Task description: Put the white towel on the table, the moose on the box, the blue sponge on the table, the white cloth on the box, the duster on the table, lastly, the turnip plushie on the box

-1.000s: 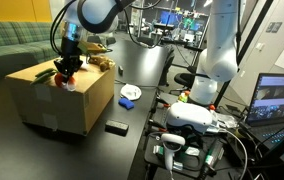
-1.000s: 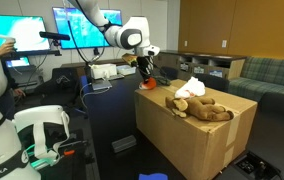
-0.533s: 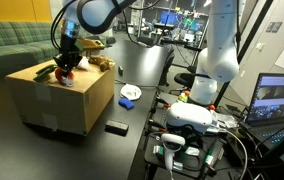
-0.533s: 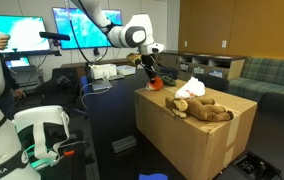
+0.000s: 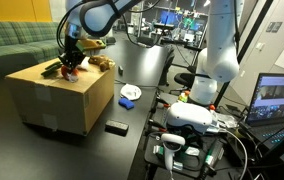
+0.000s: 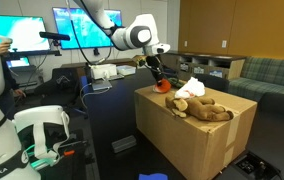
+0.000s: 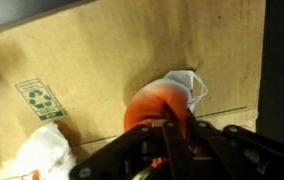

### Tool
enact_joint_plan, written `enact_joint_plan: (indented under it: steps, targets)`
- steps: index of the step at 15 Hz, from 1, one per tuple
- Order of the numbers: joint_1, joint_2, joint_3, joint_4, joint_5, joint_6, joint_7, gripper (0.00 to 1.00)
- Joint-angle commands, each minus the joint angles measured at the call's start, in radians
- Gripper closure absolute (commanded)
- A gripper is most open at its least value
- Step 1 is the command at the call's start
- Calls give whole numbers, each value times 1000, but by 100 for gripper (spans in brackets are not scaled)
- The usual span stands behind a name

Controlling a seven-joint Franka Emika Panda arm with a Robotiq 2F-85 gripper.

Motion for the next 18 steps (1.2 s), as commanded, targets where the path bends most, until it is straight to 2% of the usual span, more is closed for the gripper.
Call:
enact_joint_plan:
  steps: [1,2,3,5,6,12,13,14,18]
  targets:
    - [14,43,-13,53,-1,-19,-3,97]
    - [13,48,-9,61,11,-26,-14,88]
    - [10,54,-5,70,23,-32,-29,64]
    - [3,49,2,82,49,-50,-57,60]
    - [0,44,4,85,58,-57,-68,54]
    - [-31,-24,20,103,187,-143,-209,7]
    - [-34,-42,17,98,195,-167,-223,1]
    - [-46,-73,21,92,224,-218,-265,0]
    - [-69,-211,8,44,262,-410,-342,0]
